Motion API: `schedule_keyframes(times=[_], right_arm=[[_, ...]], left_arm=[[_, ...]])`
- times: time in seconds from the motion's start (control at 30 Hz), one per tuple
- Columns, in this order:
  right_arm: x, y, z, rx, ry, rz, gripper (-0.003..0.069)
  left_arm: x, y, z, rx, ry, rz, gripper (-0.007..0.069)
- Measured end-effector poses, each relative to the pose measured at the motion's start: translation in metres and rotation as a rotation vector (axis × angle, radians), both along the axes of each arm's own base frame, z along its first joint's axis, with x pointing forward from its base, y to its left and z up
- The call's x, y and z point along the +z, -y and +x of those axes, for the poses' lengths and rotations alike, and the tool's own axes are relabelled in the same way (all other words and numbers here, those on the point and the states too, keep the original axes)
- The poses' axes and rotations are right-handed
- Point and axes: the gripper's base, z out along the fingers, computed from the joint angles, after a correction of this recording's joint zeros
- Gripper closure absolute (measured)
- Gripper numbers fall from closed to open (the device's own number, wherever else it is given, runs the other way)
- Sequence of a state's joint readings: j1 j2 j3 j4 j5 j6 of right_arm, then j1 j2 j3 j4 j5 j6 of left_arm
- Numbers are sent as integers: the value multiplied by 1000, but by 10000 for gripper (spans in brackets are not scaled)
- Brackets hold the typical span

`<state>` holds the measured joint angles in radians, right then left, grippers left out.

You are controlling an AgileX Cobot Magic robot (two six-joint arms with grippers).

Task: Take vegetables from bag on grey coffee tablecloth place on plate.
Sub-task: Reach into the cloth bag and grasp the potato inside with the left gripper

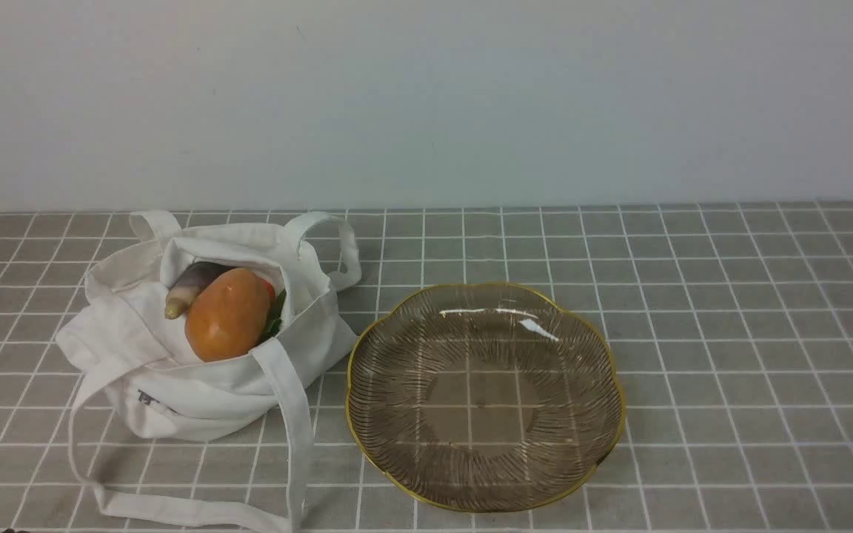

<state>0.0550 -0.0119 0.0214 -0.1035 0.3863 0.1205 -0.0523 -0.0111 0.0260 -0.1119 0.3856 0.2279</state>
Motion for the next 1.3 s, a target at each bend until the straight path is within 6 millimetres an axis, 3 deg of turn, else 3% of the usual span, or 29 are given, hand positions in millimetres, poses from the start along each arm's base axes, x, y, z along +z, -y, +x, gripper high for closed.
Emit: schedule_keyframes(times=[1.07, 1.3], right_arm=[[0, 0, 0, 0, 0, 0, 676], [0, 0, 0, 0, 0, 0, 676]], left_arm=[[1, 0, 0, 4, 14, 3, 629], [19, 3, 4, 68, 165, -491, 629]])
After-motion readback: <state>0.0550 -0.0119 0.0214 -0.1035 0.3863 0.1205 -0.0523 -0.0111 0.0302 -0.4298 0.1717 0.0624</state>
